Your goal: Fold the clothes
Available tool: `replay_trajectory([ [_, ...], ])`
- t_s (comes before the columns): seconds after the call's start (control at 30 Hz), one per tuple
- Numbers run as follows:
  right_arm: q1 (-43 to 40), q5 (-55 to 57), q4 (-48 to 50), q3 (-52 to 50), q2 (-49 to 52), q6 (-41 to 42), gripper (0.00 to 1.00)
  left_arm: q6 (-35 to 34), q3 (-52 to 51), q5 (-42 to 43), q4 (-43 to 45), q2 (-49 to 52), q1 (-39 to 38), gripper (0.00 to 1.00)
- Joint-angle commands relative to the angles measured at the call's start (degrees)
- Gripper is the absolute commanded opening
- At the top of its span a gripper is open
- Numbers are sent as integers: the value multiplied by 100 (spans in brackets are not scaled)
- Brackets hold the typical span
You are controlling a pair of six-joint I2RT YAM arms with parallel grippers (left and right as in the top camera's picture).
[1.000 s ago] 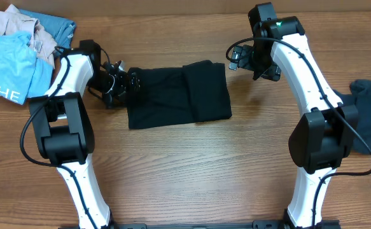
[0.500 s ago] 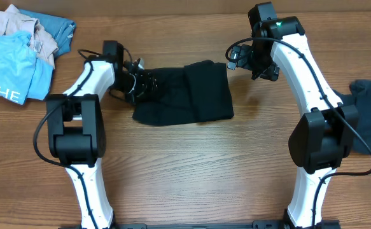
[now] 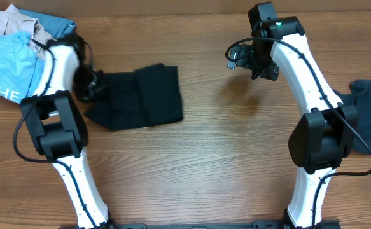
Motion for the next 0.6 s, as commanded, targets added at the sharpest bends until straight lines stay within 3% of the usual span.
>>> replay_trajectory([
  [0.0, 354, -24, 249, 109, -103, 24, 99, 236, 1311, -490, -599, -2, 26, 4],
  [0.13, 544, 203, 476, 109, 63, 308, 99, 234, 2345, -715, -1198, -2, -573, 4],
  [0.3, 566, 181, 588, 59, 376, 472, 97, 210, 2507, -734, -1215, -2, -1679, 4],
  [0.43, 555, 136, 509, 59, 457, 544, 97, 74, 2503, -1091, -1010, -2, -2656, 14],
  [0.47, 555, 133, 498, 59, 457, 542, 97, 31, 2503, -1141, -973, -2, -2745, 17],
  [0.5, 555, 101, 448, 59, 457, 542, 97, 17, 2503, -1167, -953, -2, -2865, 43],
  [0.53, 542, 72, 420, 59, 457, 542, 97, 17, 2503, -1163, -953, -2, -2929, 57],
  [0.57, 511, 31, 409, 59, 457, 542, 97, 20, 2503, -1161, -990, -2, -2931, 61],
])
